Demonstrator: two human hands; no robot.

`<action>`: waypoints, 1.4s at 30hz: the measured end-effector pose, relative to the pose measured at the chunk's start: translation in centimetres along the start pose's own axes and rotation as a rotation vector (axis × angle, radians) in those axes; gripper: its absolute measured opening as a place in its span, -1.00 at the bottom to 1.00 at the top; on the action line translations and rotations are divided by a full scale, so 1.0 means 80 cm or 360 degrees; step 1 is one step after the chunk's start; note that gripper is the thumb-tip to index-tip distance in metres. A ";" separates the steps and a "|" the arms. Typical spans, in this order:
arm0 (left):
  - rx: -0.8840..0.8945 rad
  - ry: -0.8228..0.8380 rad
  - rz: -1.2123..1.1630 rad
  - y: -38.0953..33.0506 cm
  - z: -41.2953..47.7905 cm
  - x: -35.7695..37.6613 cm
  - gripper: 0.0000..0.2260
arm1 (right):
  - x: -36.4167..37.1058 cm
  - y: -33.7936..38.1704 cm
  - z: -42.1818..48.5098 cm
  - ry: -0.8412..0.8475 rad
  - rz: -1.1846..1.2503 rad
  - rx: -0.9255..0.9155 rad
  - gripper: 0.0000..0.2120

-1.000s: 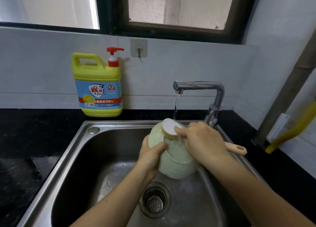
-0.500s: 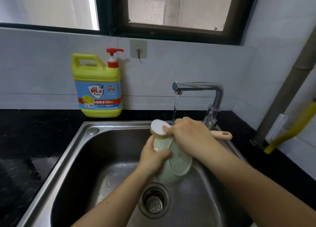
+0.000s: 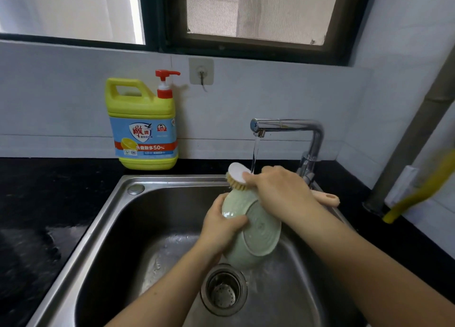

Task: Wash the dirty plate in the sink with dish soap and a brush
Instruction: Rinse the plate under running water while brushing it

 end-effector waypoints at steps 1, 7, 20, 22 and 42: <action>0.0006 -0.0012 -0.0011 -0.001 -0.001 -0.001 -0.57 | 0.005 -0.007 0.001 0.0021 -0.0006 0.0084 -0.65; -0.0030 -0.0202 -0.0304 -0.007 0.005 -0.012 -0.66 | 0.034 -0.035 -0.017 0.0146 -0.0037 0.0314 -0.67; -0.0241 -0.0359 -0.0944 -0.005 0.013 -0.016 -0.66 | 0.020 0.029 -0.066 0.0039 0.0133 -0.0059 -0.51; -0.0261 -0.0356 -0.0967 -0.006 0.014 -0.016 -0.66 | 0.017 0.016 -0.064 -0.0003 0.0025 0.0008 -0.58; -0.0219 -0.0298 -0.0846 -0.009 0.010 -0.014 -0.60 | 0.056 -0.020 -0.043 -0.0018 0.0154 0.0371 -0.56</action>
Point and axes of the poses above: each hand's wrist, its own z-axis towards the middle knuckle, its own x-axis out of the palm, y = z × x, the point moved 2 cm from there along z, towards the middle knuckle, and after that the axes turned 5 degrees about -x, right-handed, at the moved point
